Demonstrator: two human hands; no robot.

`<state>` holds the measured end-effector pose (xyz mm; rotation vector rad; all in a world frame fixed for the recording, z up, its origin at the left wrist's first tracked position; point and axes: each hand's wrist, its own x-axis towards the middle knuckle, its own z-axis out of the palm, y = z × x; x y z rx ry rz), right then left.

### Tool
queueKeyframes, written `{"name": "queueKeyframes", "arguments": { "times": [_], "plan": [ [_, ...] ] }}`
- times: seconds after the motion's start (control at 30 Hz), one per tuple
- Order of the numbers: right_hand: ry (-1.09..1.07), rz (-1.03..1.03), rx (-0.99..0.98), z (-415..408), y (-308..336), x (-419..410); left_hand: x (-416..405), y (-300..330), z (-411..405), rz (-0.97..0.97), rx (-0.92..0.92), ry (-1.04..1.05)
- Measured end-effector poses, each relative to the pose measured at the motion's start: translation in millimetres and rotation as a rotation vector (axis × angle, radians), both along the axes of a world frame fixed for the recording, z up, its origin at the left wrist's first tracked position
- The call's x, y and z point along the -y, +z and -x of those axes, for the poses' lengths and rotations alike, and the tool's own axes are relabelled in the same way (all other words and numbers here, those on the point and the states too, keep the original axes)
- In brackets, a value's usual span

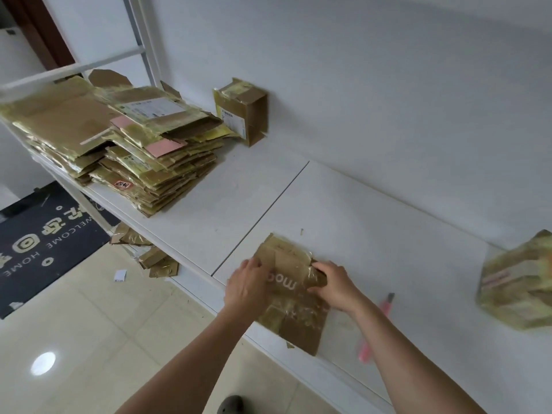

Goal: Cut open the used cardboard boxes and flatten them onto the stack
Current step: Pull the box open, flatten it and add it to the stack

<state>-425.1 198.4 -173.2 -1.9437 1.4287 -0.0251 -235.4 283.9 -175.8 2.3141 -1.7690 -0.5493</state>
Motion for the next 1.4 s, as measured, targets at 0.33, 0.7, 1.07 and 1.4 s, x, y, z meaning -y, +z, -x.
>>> {"name": "queueKeyframes", "arguments": {
  "times": [0.33,0.7,1.07,1.4],
  "plan": [
    [0.225,0.257,-0.332,7.9,8.3,9.4,-3.5,-4.2,11.4,-0.071,0.007,-0.039],
    [0.381,0.308,-0.243,25.8,-34.4,-44.7,-10.0,-2.3,16.4,-0.093,0.01,-0.056],
    [0.327,0.227,-0.288,17.1,-35.4,-53.7,-15.5,4.2,13.0,-0.119,0.099,0.223],
    [-0.002,0.108,0.246,30.6,9.9,-35.5,-22.3,30.3,0.7,0.23,-0.039,0.061]
  ]
}}
